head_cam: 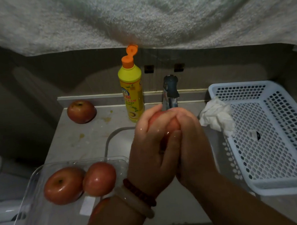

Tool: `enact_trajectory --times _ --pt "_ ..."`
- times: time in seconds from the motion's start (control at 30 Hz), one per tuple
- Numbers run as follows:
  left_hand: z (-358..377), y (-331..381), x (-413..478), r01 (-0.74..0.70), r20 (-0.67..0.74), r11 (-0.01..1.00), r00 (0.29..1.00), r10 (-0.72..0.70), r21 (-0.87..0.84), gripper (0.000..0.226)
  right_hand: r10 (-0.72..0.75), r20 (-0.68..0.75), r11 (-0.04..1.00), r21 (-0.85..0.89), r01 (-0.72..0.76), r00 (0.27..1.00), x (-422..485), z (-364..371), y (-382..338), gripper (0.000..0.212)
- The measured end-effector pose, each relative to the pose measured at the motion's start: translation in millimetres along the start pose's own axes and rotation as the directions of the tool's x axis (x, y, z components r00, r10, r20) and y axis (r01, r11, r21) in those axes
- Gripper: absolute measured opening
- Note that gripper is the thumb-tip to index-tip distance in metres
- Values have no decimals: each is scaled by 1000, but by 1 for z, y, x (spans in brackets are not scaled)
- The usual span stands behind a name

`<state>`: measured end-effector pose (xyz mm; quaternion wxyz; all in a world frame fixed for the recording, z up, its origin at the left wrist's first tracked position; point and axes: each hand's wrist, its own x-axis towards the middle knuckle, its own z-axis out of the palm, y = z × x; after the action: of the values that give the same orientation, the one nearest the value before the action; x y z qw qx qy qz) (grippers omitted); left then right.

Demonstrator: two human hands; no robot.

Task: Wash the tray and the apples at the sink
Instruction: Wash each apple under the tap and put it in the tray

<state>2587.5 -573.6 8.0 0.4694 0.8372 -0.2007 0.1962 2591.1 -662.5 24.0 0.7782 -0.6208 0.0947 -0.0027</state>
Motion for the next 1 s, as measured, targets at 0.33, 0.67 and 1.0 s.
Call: enact_trajectory --times 0.33,0.67,1.0 --pt "-3 3 18 158 -194 987 969 -150 29 19 -472 236 666 -535 520 849 -1 -5 4 45" --pt "-1 7 16 373 1 857 917 -399 -357 38 -696 526 157 -553 818 489 19 -26 18 30" --pt "-19 -15 11 -162 179 962 976 123 221 46 322 72 936 128 -329 944 13 -9 -2 27"
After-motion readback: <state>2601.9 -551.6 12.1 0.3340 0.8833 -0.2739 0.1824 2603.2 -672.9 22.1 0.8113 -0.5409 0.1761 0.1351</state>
